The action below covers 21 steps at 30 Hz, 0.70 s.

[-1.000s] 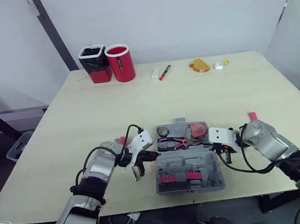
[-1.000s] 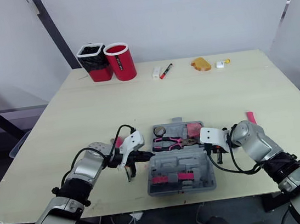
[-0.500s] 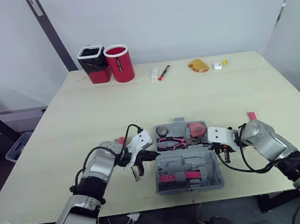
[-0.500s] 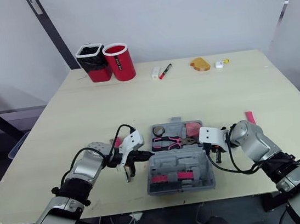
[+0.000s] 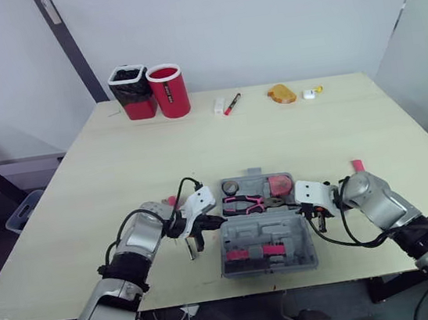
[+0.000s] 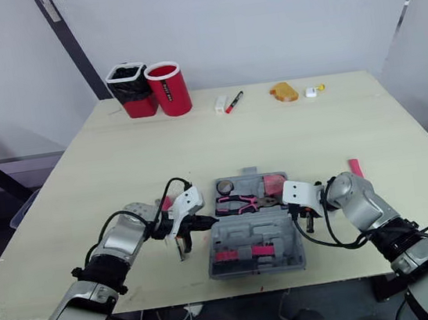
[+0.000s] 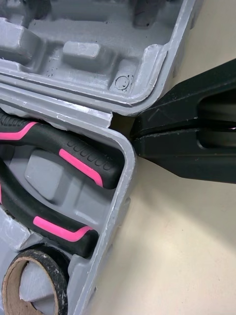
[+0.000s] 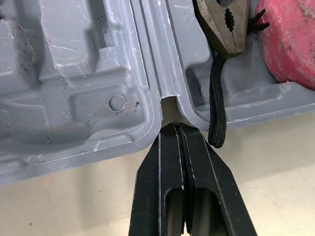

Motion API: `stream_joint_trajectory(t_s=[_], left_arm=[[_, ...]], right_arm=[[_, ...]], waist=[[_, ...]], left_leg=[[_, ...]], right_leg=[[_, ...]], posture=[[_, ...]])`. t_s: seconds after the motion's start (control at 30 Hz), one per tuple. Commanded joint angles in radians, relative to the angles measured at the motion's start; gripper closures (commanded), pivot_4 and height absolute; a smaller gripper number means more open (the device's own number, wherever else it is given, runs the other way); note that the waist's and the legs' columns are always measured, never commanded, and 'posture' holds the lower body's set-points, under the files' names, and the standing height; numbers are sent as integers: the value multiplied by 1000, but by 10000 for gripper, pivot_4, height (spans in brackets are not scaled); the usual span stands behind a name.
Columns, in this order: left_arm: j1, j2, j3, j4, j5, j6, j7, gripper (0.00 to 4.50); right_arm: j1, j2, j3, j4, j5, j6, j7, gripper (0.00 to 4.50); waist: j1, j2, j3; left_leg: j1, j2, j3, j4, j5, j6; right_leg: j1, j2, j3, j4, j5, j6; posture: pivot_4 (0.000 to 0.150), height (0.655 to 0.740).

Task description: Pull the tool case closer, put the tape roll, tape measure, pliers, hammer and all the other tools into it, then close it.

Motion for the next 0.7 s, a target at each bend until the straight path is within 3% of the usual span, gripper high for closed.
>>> stream_joint_trajectory(t_s=[0.03,0.4,0.7], left_arm=[[9,-2,7,-26,0,6,16,44882],[27,7,39,-41,-20,-26,30,44882],[277,61,295,-343,-264,73,59,44882]], right_arm=[[-20,22,0,12,0,-25,-17,45000],[12,14,-31,-31,17,-4,-11,45000],[256,-37,-401,-207,297,-1,-64,45000]], waist=[[0,0,0],[0,0,0],[8,0,1]], left_leg=[[0,0,0,0,0,0],[0,0,0,0,0,0],[-4,1,0,-3,0,0]], right_leg=[[0,0,0,0,0,0],[0,0,0,0,0,0],[-3,0,0,-3,0,0]], posture=[[1500,7400],[1500,7400],[1500,7400]])
